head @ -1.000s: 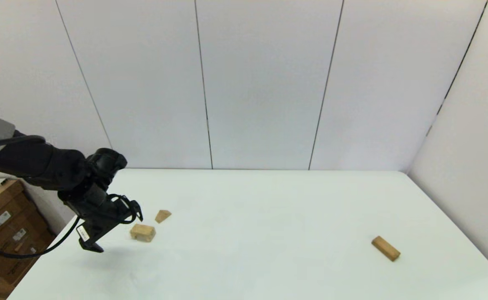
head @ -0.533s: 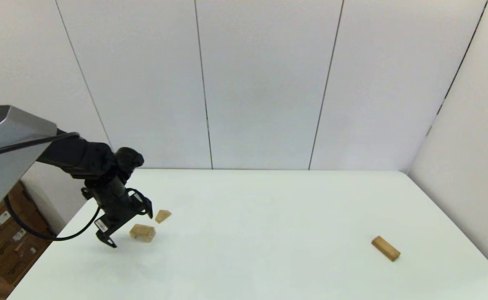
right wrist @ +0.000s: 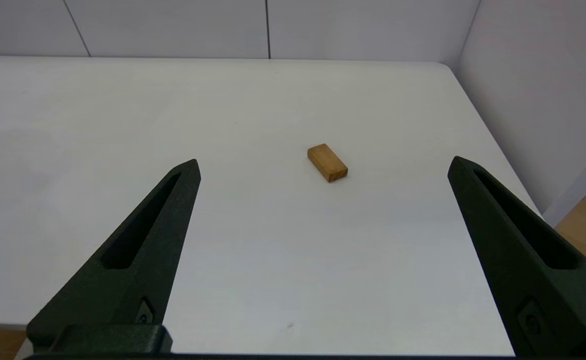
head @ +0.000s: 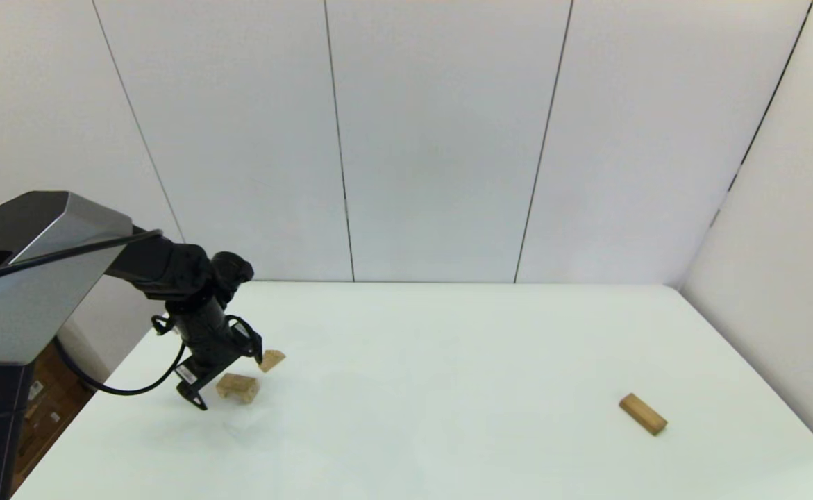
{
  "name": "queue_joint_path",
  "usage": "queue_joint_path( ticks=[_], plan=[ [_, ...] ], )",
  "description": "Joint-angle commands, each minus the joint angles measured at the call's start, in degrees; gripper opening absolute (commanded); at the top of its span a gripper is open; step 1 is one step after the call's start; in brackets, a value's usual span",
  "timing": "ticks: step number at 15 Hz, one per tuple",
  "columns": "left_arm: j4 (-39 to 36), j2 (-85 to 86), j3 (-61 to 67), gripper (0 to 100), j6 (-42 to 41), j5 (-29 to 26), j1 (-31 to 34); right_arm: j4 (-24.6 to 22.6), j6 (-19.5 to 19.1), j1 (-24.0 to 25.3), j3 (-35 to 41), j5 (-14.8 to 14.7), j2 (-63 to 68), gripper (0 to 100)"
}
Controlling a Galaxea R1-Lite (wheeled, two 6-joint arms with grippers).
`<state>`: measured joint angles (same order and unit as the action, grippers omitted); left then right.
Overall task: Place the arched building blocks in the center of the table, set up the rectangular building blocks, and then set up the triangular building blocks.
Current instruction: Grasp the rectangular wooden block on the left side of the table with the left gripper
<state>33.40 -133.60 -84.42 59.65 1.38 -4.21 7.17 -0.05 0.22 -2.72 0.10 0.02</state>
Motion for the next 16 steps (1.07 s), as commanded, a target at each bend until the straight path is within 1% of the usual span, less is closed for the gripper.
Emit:
queue_joint_path(
  ticks=[1, 2, 16],
  plan=[
    [0.08, -1.84, -0.39, 100, 0.73, 3.19, 0.07, 0.13, -0.04, 0.04, -0.01, -0.01, -0.02, 100],
    [0.17, -2.02, -0.48, 100, 0.82, 4.25, -0.01, 0.04, -0.04, 0.04, -0.01, -0.01, 0.06, 100],
    [0.08, -3.34, -2.77, 100, 2.58, 4.60, -1.42, 0.04, -0.04, 0.04, -0.01, -0.01, -0.02, 100]
  ],
)
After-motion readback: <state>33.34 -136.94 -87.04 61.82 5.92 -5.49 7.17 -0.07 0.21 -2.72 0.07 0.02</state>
